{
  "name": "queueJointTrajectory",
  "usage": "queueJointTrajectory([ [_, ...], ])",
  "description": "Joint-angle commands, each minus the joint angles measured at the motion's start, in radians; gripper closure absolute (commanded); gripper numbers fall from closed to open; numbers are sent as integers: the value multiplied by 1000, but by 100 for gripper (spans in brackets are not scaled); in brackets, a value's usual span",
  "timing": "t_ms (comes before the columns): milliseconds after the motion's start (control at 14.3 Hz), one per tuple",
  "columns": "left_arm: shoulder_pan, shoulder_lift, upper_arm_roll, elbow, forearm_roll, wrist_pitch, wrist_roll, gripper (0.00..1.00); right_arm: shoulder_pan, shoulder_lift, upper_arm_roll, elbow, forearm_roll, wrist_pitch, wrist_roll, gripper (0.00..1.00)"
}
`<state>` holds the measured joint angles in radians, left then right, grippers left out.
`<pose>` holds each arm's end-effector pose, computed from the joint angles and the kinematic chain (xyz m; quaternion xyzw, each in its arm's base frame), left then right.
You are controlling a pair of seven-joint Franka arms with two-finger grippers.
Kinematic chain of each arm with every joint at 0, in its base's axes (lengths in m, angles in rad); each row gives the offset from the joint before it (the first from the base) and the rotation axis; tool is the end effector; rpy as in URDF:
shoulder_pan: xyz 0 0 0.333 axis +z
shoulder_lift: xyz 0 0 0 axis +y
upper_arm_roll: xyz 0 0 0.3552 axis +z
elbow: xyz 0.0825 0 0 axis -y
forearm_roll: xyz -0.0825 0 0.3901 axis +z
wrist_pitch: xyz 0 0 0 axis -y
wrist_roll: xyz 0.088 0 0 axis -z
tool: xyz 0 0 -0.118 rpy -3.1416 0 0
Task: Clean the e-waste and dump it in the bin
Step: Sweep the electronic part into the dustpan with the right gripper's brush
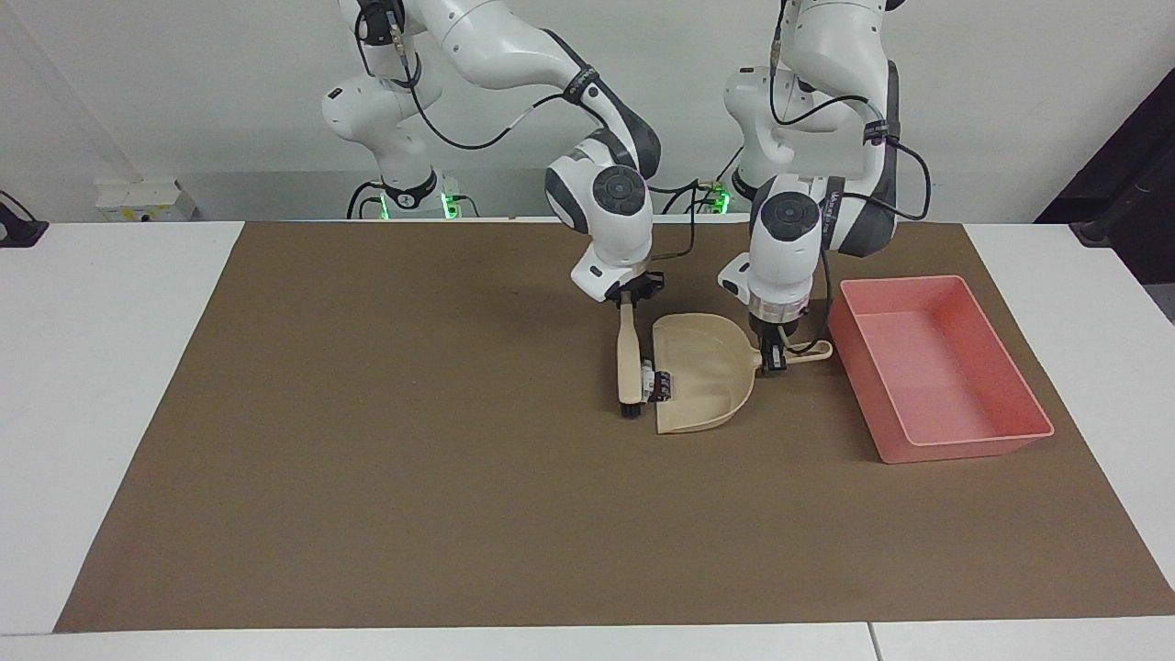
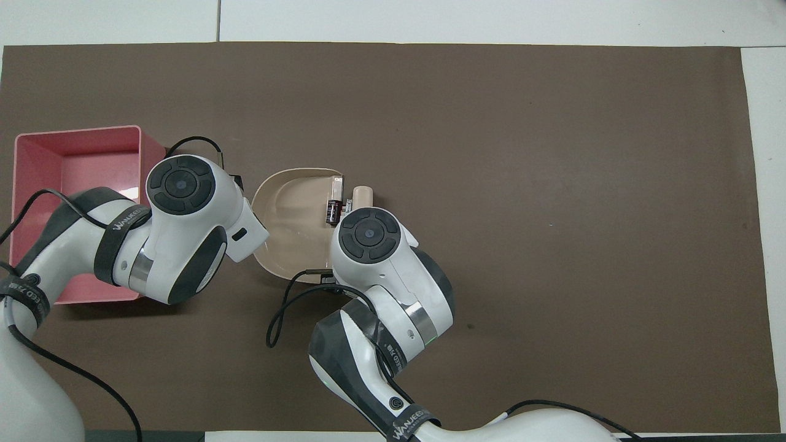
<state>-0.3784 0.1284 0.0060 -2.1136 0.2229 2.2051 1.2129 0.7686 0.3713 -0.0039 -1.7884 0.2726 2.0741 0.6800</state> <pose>0.5328 -0.1980 0.3764 -0.6493 0.7551 0.0530 0.0735 0.4610 0.4653 0.3627 -0.9920 0.0285 0.1081 0.0586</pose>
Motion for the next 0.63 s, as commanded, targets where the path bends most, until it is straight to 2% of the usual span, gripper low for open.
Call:
queueJointTrajectory([
  [0,-8,-9,6,-11,21,-16,17,100,23,47,10,64,20,11,41,100],
  [210,-10,-10,6,-16,21,-15,16,100,38,70,10,72,23,46,73,100],
  [559,-7,-10,6,-16,21,-12,17,100,40,130,12,191,25,-1,111,100],
])
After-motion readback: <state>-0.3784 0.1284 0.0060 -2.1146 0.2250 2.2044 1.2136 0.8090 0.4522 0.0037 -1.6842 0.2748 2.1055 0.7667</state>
